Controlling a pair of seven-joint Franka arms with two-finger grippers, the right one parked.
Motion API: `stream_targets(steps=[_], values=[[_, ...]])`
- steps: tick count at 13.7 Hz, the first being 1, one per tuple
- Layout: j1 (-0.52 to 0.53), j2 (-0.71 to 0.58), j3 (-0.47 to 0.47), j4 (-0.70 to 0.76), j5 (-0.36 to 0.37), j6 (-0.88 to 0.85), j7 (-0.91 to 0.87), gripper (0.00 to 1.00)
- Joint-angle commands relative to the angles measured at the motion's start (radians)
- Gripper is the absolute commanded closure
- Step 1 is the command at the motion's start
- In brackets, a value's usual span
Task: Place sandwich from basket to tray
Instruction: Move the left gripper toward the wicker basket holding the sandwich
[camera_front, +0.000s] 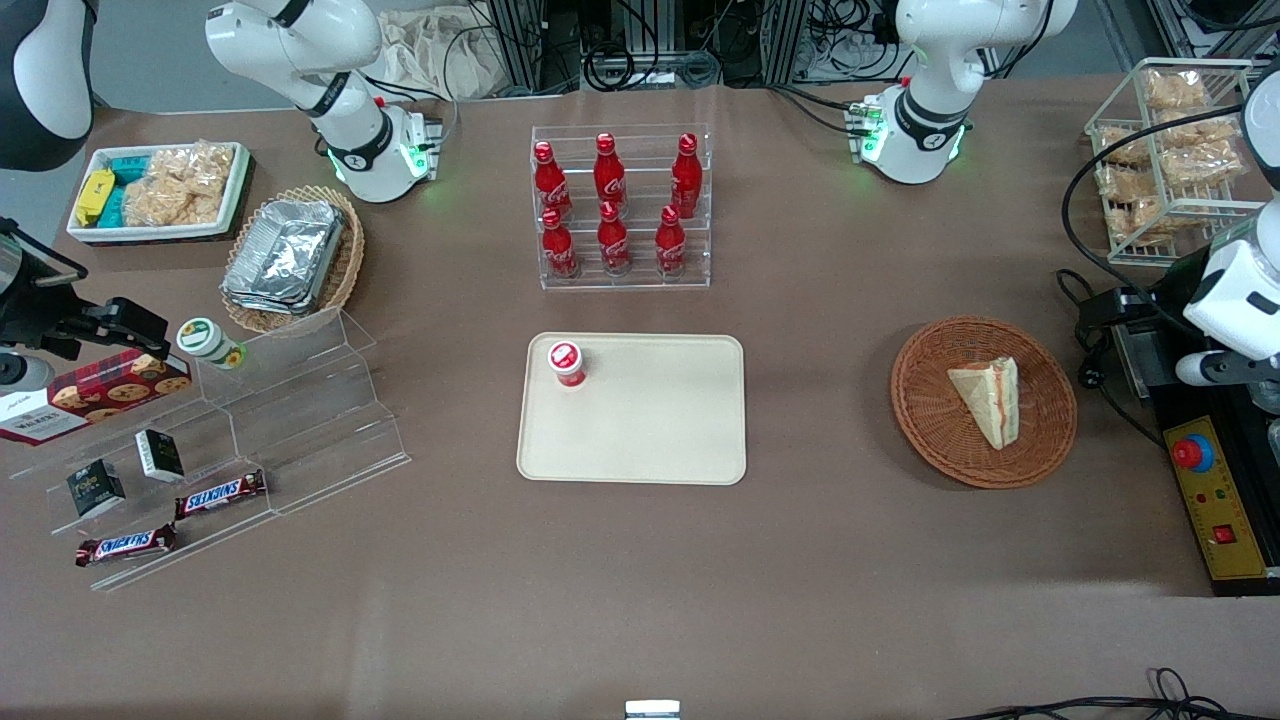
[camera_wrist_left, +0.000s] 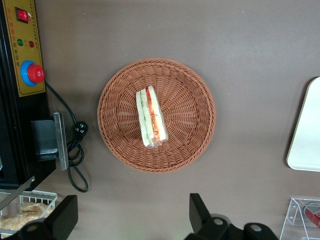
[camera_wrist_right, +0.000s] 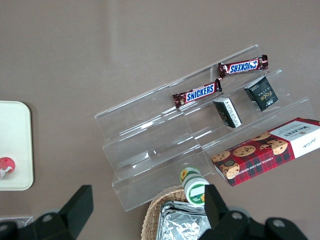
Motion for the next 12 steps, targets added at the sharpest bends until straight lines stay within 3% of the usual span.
stream_targets(steps=[1, 6, 9, 12], values=[[-0.001, 0.019, -0.002, 0.023, -0.003, -0.023, 0.013, 0.0], [0.006, 0.035, 0.002, -0.052, 0.004, 0.028, -0.048, 0.0], [0.005, -0.06, 0.039, -0.335, -0.004, 0.312, -0.111, 0.0], [0.005, -0.045, 0.039, -0.5, 0.0, 0.509, -0.196, 0.0]])
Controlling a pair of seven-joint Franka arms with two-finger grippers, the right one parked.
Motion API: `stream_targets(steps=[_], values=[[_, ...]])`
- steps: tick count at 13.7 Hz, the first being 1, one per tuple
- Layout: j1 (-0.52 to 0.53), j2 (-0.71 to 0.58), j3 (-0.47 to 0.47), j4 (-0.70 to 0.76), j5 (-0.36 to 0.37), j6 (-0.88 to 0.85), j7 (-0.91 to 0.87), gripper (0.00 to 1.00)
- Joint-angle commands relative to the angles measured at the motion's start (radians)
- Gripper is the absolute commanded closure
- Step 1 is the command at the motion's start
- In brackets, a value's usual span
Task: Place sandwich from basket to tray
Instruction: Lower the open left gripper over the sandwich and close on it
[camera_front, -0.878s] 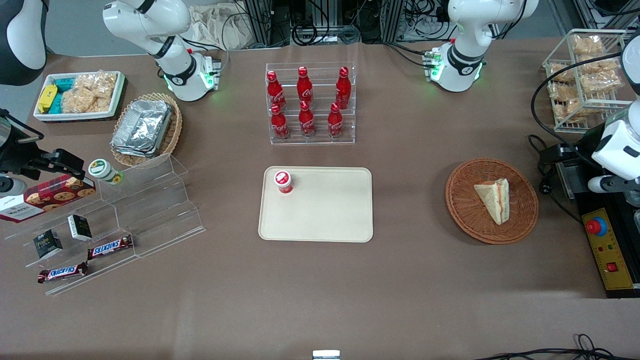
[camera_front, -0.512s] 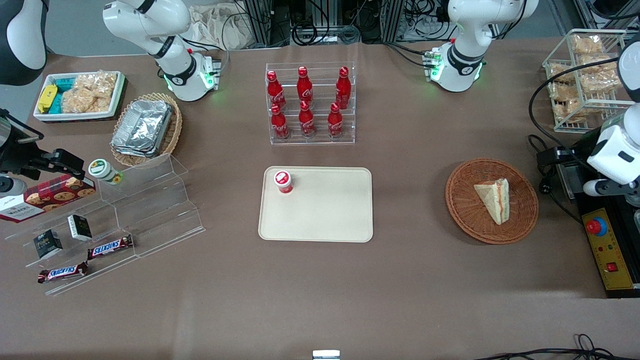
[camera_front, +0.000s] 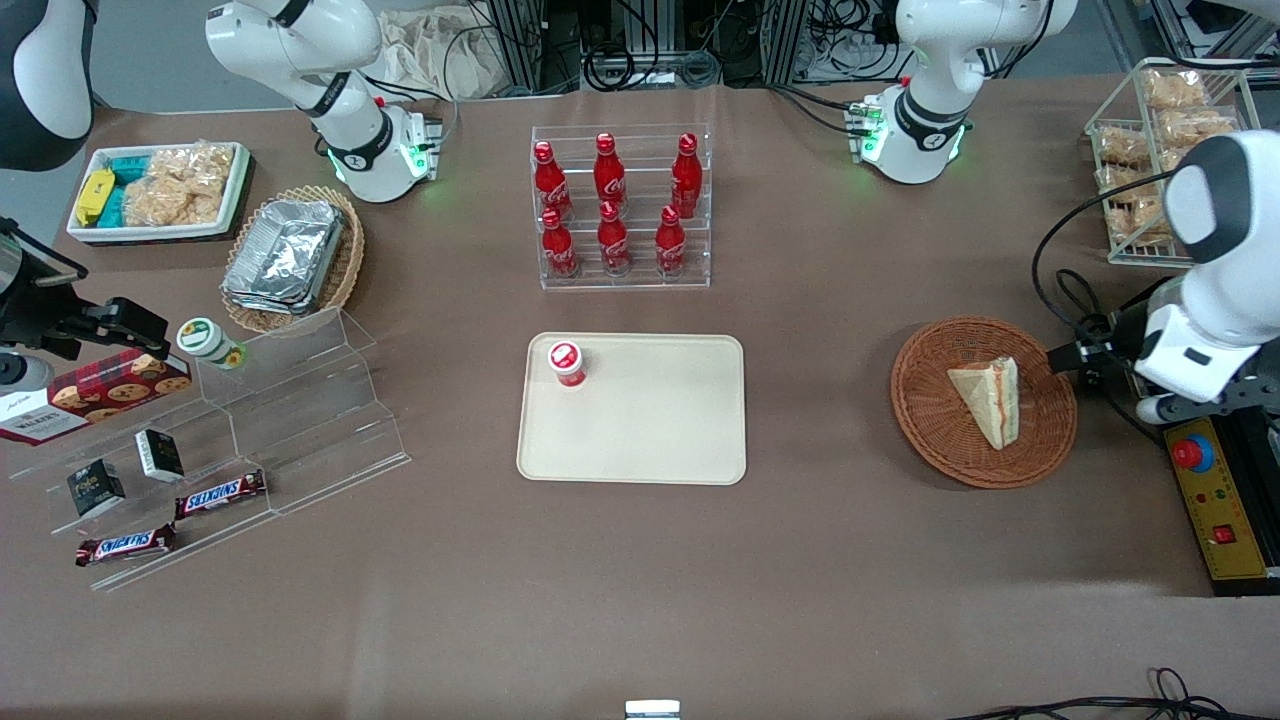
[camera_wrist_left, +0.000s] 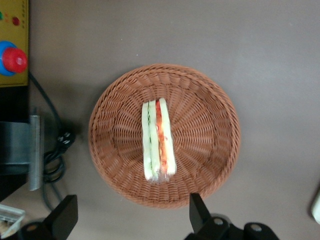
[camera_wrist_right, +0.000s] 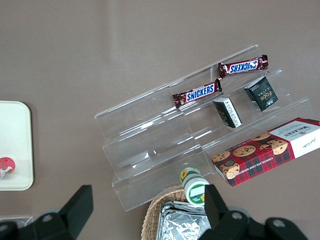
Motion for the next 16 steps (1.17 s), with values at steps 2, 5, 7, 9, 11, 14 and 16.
stream_targets(steps=[2, 5, 7, 9, 11, 14, 16], values=[[-0.003, -0.015, 0.0, -0.222, 0.001, 0.259, -0.131, 0.0], [-0.011, 0.068, -0.002, -0.232, 0.007, 0.329, -0.254, 0.0], [-0.01, 0.091, -0.002, -0.25, 0.007, 0.369, -0.254, 0.0], [-0.01, 0.123, -0.002, -0.256, 0.007, 0.396, -0.257, 0.0], [-0.01, 0.146, -0.002, -0.255, 0.007, 0.404, -0.26, 0.0], [-0.011, 0.179, -0.002, -0.249, 0.007, 0.427, -0.262, 0.7], [-0.011, 0.173, -0.003, -0.241, 0.004, 0.424, -0.265, 1.0]])
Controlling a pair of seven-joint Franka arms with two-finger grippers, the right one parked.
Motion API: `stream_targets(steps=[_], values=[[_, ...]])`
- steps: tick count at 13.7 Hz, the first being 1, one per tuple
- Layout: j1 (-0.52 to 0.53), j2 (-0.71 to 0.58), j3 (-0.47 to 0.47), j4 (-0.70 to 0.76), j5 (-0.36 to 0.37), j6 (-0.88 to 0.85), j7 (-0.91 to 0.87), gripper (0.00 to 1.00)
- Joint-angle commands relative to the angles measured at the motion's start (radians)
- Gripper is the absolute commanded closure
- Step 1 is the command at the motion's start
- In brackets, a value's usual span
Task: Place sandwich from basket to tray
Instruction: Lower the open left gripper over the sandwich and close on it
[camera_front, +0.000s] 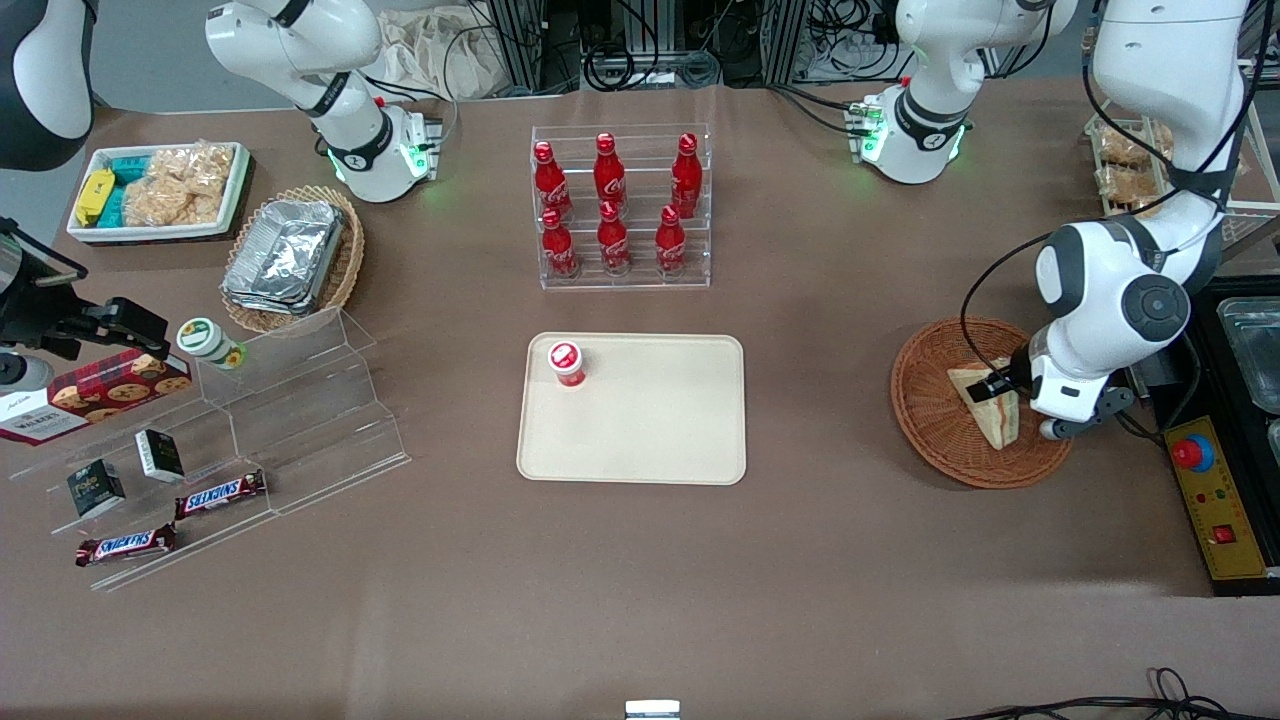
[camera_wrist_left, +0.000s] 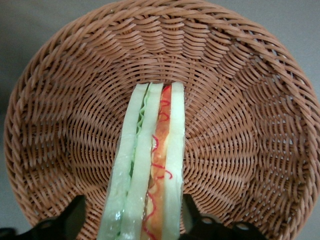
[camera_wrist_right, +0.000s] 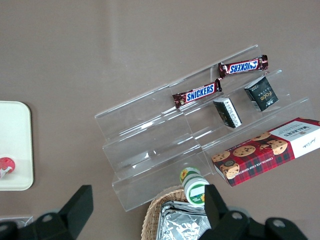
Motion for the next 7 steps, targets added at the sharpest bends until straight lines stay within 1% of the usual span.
stream_targets(steps=[1, 4, 5, 7], values=[[-0.003, -0.008, -0.002, 0.016, 0.004, 0.003, -0.019, 1.0], [-0.003, -0.06, -0.002, 0.054, 0.011, -0.081, 0.002, 1.0], [-0.002, -0.079, -0.002, 0.089, 0.011, -0.142, 0.025, 1.0], [-0.006, -0.09, -0.006, 0.21, 0.01, -0.33, 0.062, 1.0]])
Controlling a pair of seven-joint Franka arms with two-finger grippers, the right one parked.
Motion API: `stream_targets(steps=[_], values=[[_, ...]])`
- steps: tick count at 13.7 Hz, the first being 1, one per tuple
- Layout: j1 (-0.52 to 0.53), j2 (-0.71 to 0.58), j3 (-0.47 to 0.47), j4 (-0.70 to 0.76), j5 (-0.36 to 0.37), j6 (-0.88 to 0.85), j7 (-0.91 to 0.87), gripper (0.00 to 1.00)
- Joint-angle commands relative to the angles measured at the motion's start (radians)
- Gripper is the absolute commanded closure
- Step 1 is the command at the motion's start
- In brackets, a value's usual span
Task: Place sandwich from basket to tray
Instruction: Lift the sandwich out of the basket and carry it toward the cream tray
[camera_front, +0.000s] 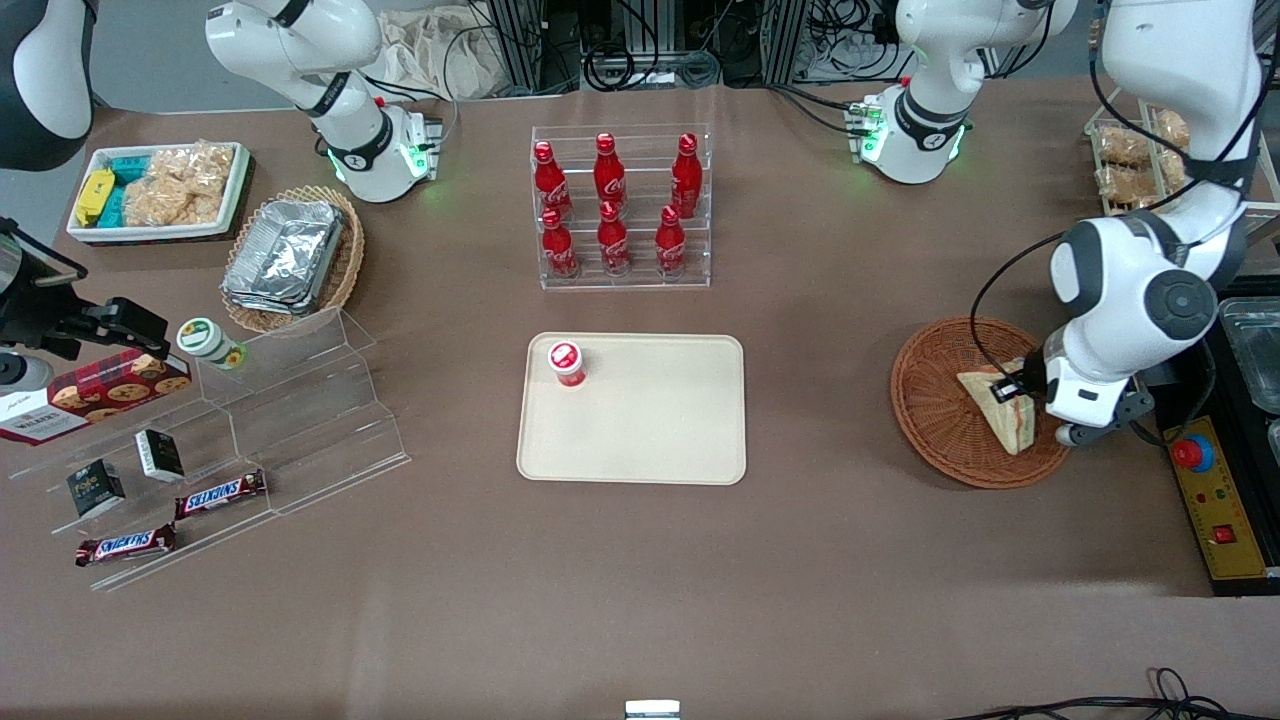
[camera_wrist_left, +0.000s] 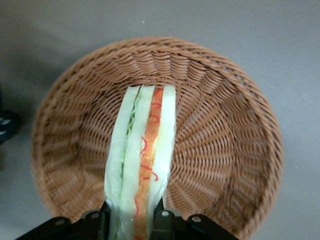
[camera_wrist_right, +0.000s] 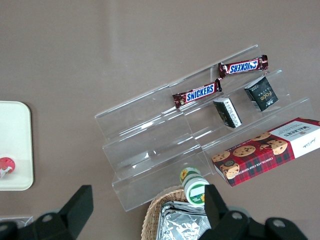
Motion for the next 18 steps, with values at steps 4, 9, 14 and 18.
stream_targets(steps=[4, 9, 14, 18], values=[[-0.02, 0.029, -0.12, 0.468, 0.005, -0.554, 0.022, 1.0], [-0.19, 0.262, -0.241, 0.767, 0.009, -0.599, -0.139, 1.0], [-0.382, 0.485, -0.241, 0.869, 0.011, -0.451, -0.282, 1.0], [-0.463, 0.608, -0.24, 0.869, 0.011, -0.331, -0.388, 1.0]])
